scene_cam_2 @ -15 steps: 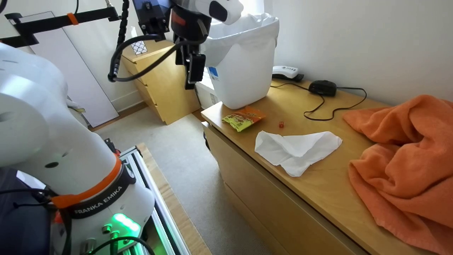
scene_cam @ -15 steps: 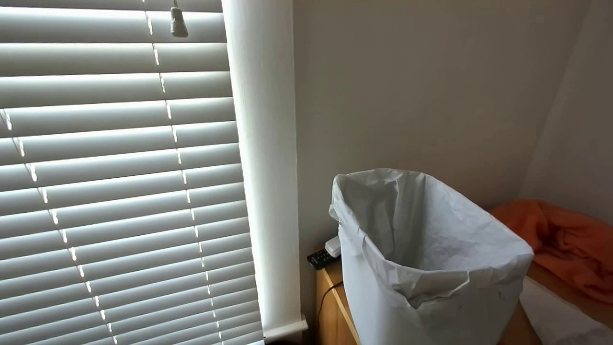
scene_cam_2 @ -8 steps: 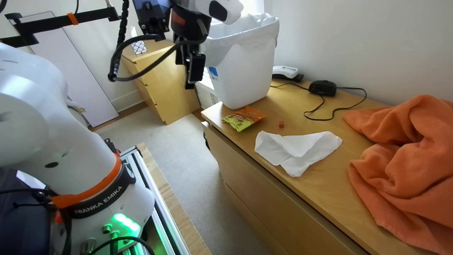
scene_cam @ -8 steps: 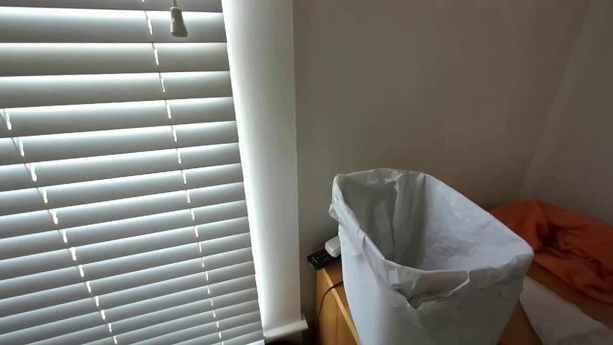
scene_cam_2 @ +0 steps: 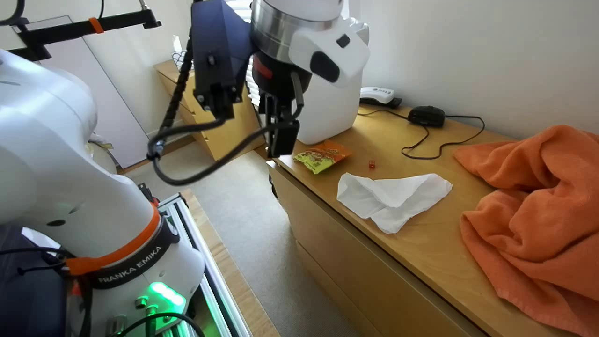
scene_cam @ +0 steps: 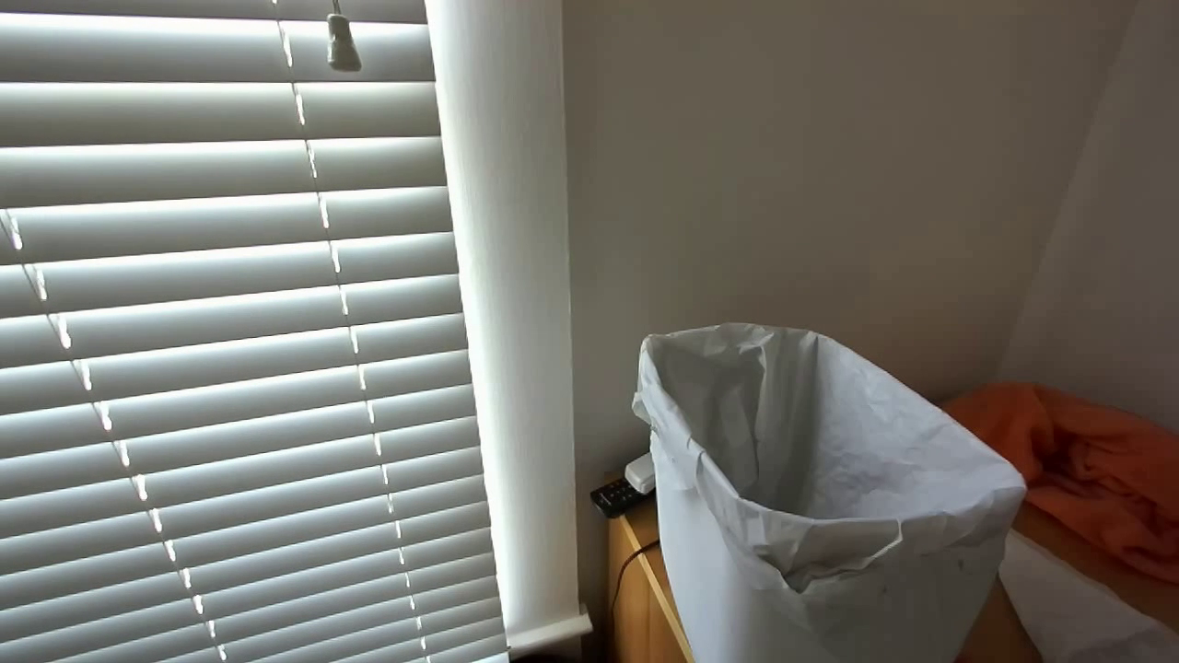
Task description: Put the orange packet in the white bin
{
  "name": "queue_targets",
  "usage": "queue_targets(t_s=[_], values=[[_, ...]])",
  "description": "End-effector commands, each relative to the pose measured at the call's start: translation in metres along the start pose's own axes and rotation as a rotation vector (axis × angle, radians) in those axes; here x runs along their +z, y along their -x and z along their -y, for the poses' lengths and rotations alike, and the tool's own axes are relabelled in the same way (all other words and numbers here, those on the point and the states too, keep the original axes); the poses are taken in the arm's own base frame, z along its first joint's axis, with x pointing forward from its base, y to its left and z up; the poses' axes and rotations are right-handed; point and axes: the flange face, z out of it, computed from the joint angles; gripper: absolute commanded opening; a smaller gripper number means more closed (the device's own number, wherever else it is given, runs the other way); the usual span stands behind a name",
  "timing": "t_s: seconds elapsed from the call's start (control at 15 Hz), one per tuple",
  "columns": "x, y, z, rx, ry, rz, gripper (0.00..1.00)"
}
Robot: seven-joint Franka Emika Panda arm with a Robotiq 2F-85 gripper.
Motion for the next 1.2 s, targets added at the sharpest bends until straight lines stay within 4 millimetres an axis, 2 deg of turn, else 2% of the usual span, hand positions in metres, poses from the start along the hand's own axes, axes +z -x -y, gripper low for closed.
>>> queue_targets(t_s=[0.0,0.27,0.33,0.47,0.67,0.73,1.13], values=[[0.013,-0.018,-0.039,-0.005,-0.056,-0.034,1.00],[0.040,-0.038,-0.055,-0.029,-0.095,-0.047,1.00],[0.024,-0.028,-0.048,-0.021,-0.075,-0.049,1.00],[0.036,-0.035,-0.053,-0.023,-0.077,-0.038,1.00],[0.040,-0.037,-0.054,-0.024,-0.077,-0.026,1.00],[0.044,-0.044,-0.056,-0.012,-0.082,-0.033,1.00],[0.083,-0.090,-0.033,-0.069,-0.246,-0.097,1.00]])
